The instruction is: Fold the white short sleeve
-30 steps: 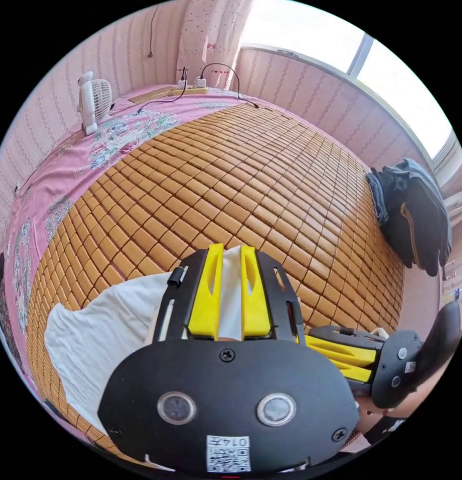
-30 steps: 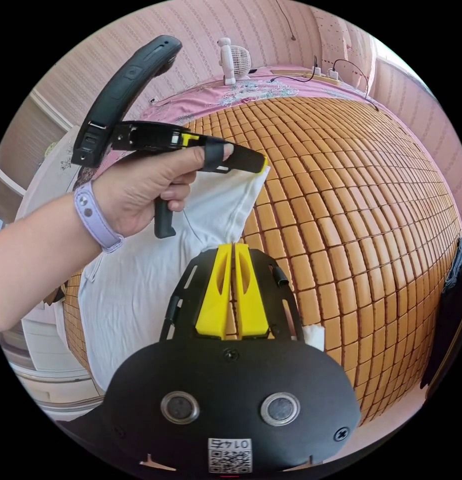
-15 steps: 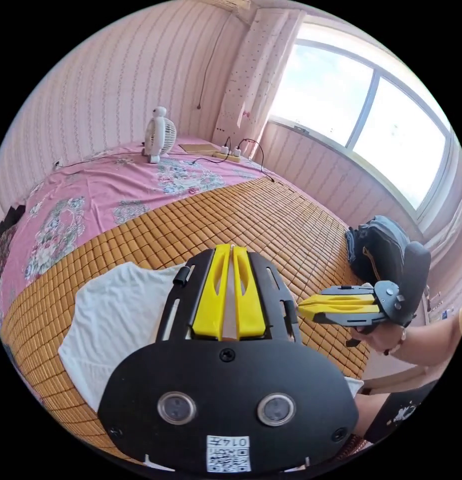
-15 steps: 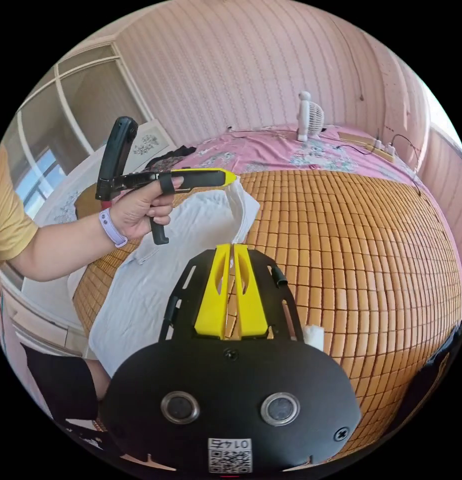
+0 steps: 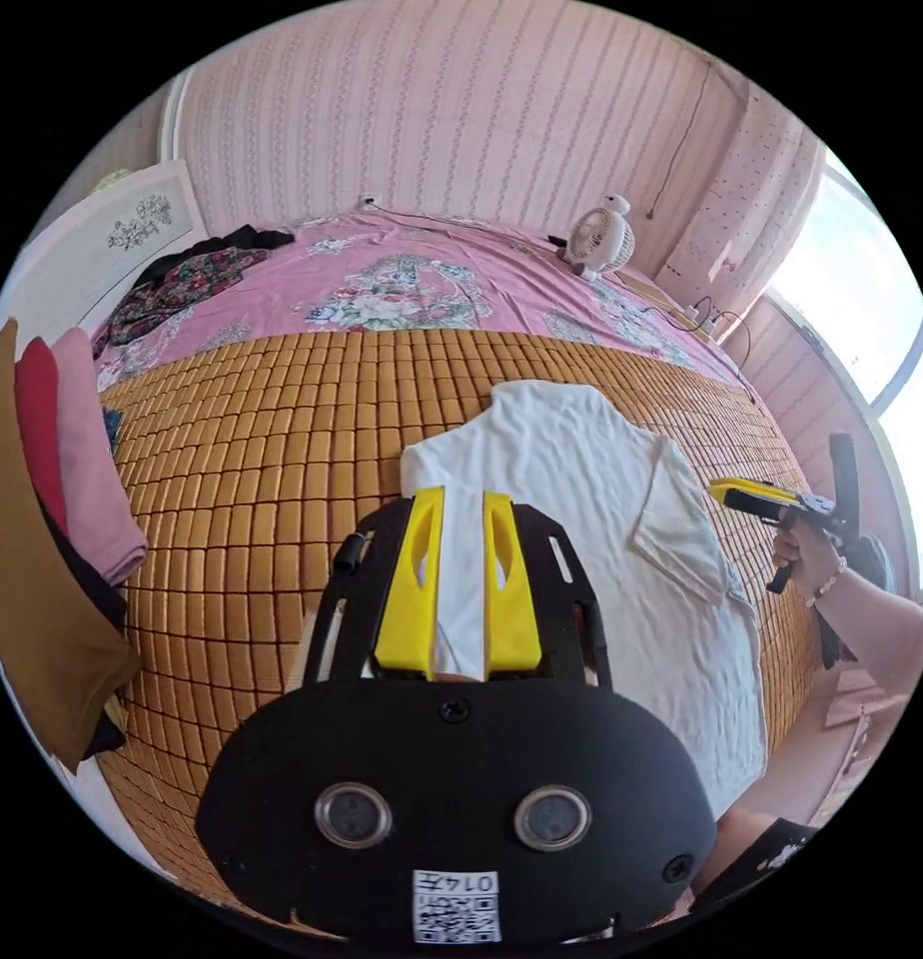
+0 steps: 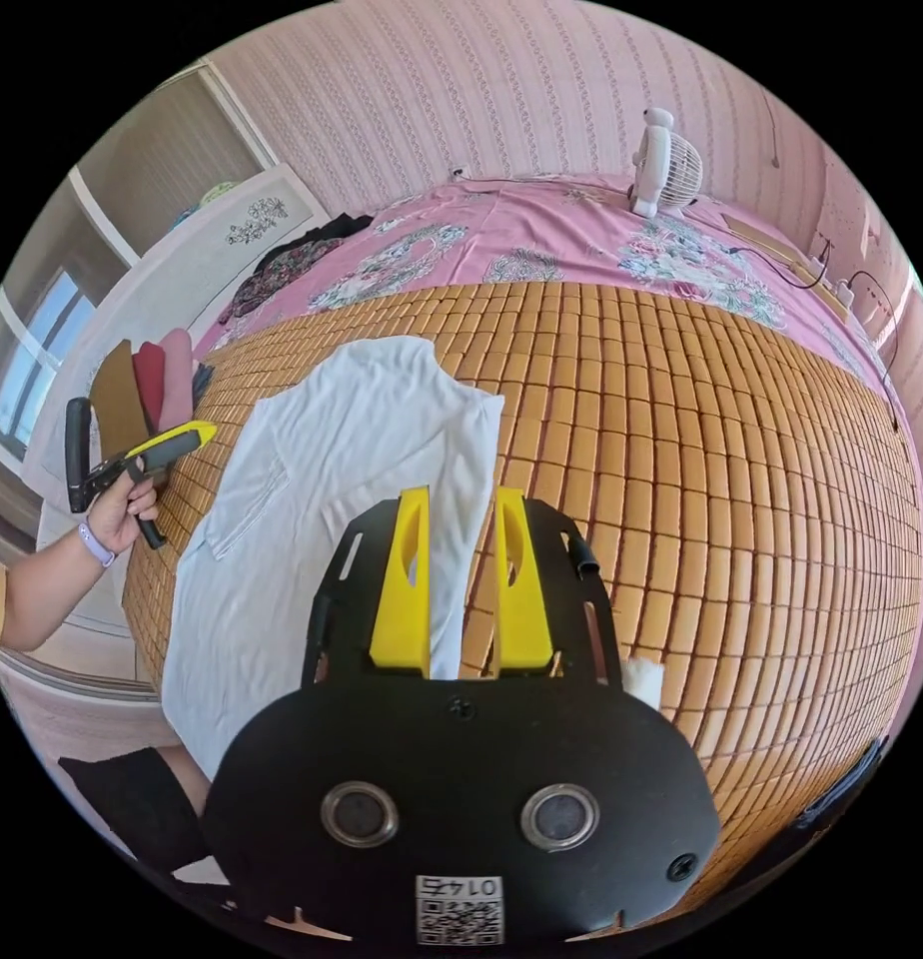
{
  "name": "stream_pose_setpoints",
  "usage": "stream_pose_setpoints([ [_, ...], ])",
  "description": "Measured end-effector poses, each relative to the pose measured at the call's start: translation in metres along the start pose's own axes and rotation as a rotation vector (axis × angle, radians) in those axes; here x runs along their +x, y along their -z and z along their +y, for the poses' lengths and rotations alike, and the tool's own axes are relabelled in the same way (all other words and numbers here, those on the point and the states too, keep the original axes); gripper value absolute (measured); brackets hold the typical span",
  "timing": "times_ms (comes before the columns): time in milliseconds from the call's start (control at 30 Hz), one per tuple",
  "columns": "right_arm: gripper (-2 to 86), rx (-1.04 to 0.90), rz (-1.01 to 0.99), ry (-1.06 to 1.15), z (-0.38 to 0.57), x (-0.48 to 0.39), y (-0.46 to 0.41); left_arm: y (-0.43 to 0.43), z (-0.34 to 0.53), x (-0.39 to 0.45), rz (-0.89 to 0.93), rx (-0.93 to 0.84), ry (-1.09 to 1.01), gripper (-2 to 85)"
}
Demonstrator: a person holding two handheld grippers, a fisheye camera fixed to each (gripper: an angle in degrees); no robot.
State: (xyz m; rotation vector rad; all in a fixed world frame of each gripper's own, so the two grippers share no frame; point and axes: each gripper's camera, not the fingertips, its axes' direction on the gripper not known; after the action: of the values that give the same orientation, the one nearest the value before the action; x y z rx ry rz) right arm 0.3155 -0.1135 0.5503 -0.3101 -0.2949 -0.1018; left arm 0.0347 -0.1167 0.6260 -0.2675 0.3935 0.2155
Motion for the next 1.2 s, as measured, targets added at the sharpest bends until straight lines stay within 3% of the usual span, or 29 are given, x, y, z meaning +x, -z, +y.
stream_pose_setpoints([
  [167,9.0,-0.076,0.122,0.074,-0.046,0.002,-0.039,-0.023,-0.022,-0.024,0.013,-0.04,0.008,10.1],
  [267,6.0,-0.12,0.077,0.057,-0.059,0.018,-0.042,-0.042,-0.03,-0.025,-0.022,-0.127,0.002,11.2],
  [467,1.0,-0.077,-0.067,-0.066,-0.067,0.049,-0.03,-0.053,-0.045,-0.025,-0.094,-0.238,-0.072,1.8],
  [833,0.7,0.146,-0.184,-0.016,-0.072,0.055,0.053,0.032,-0.078,-0.048,0.094,0.05,-0.09,-0.2],
  [1033,0.9,0.149,-0.257,0.12,-0.011,0.031,0.124,0.117,-0.026,-0.052,0.24,0.125,-0.204,-0.3],
  [1200,1.2,-0.007,-0.307,0.12,0.079,0.012,0.145,0.156,0.086,-0.061,0.352,-0.077,-0.185,-0.6],
])
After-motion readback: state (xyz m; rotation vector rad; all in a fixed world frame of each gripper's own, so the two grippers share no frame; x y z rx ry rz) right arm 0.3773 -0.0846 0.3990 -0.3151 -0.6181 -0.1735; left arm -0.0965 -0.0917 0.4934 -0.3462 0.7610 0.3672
